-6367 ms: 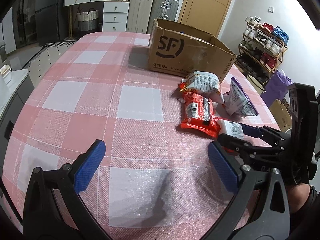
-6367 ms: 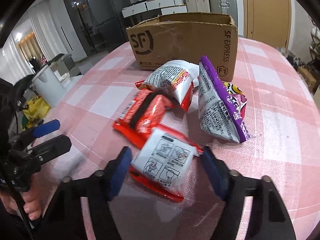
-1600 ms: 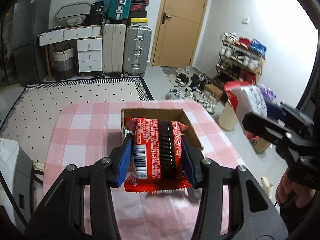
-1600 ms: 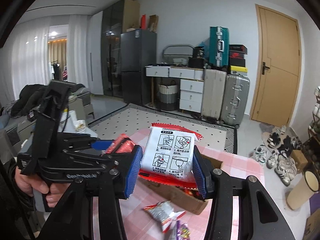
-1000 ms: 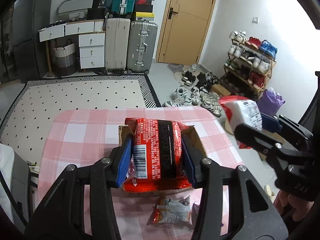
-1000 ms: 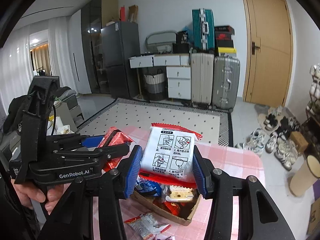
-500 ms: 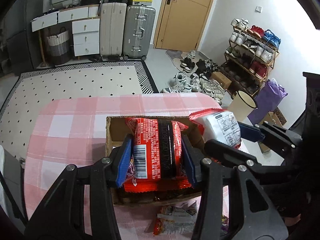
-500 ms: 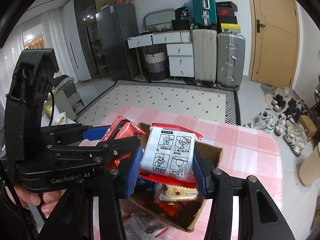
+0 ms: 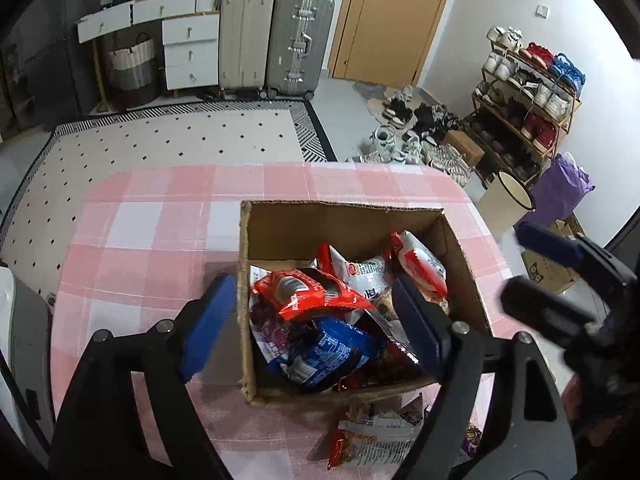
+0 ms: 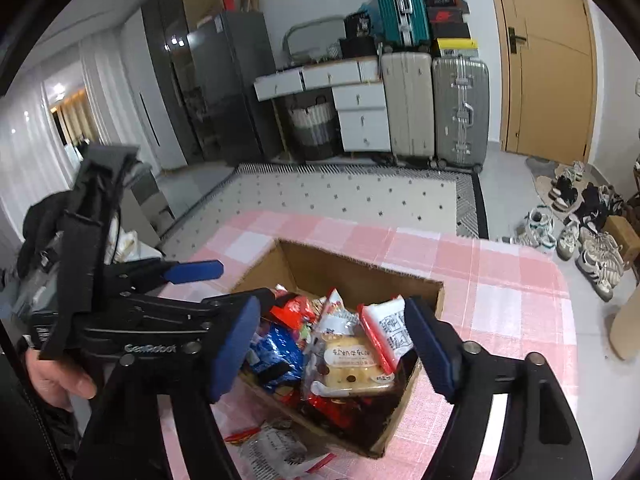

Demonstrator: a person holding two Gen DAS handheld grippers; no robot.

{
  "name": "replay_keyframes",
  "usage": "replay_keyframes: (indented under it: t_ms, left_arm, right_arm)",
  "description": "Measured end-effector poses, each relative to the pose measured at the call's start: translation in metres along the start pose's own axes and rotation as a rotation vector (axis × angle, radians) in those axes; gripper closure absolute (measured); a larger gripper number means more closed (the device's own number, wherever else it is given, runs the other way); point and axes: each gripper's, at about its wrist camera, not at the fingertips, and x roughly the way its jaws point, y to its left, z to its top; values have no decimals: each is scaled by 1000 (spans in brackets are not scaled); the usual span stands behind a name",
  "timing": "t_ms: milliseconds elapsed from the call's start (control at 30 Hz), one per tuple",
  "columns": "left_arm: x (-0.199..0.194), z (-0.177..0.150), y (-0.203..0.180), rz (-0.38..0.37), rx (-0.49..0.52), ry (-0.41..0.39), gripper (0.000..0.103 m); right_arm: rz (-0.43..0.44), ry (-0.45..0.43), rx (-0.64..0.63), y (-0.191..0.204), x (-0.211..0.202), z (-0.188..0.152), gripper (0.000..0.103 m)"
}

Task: Organize snacks
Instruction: 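Open both grippers to drop the packets into the box, then move both tools back toward the white chip bag and purple candy bag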

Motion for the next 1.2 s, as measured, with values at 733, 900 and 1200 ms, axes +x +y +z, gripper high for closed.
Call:
replay_keyframes:
  t_ms: [733, 900, 1200]
  left_arm:
    - [-120, -66, -37, 73, 109, -159, 20]
    - [-147, -84, -43, 71, 117, -194, 17]
    - [-184, -123, -47, 77, 112, -242, 1]
  right_arm:
    - [1, -186, -77, 58, -138, -39, 14]
    - [-10, -194, -58, 61, -153, -53, 11]
    - [-7, -184, -8, 60, -167, -91, 3]
